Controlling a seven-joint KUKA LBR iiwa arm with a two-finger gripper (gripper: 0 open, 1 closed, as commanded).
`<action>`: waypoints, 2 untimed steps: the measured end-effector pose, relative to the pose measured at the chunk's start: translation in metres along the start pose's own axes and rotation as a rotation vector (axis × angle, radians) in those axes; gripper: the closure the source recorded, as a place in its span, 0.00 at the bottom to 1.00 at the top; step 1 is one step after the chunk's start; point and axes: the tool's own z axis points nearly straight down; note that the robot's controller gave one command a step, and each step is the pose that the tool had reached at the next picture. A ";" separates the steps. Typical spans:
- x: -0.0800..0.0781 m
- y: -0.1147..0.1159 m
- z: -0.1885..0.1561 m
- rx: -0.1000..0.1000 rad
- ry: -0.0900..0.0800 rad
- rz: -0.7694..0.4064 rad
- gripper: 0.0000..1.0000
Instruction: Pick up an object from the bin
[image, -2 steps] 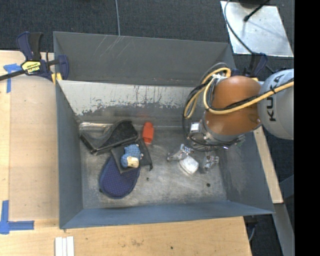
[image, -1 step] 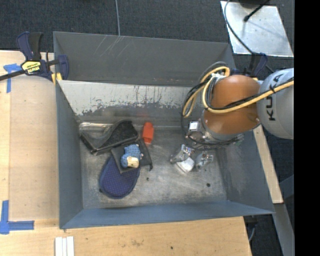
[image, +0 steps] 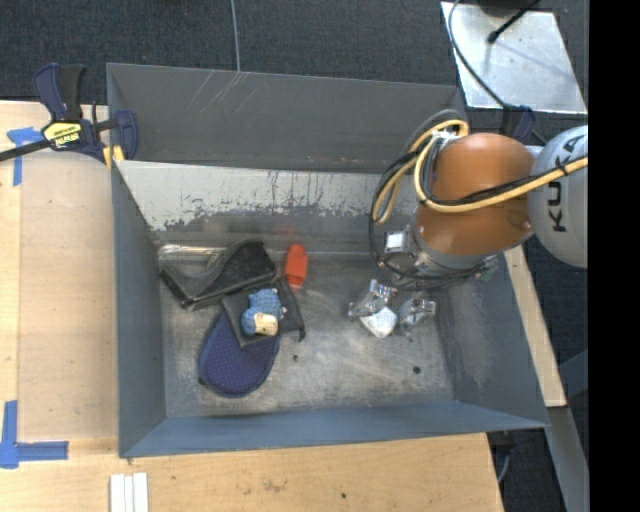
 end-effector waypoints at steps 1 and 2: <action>0.000 -0.001 -0.015 -0.001 0.000 0.002 1.00; -0.001 -0.003 -0.056 0.001 0.000 0.005 1.00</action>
Offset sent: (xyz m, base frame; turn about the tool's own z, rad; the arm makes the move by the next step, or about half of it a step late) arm 0.0000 0.0000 0.0139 0.0000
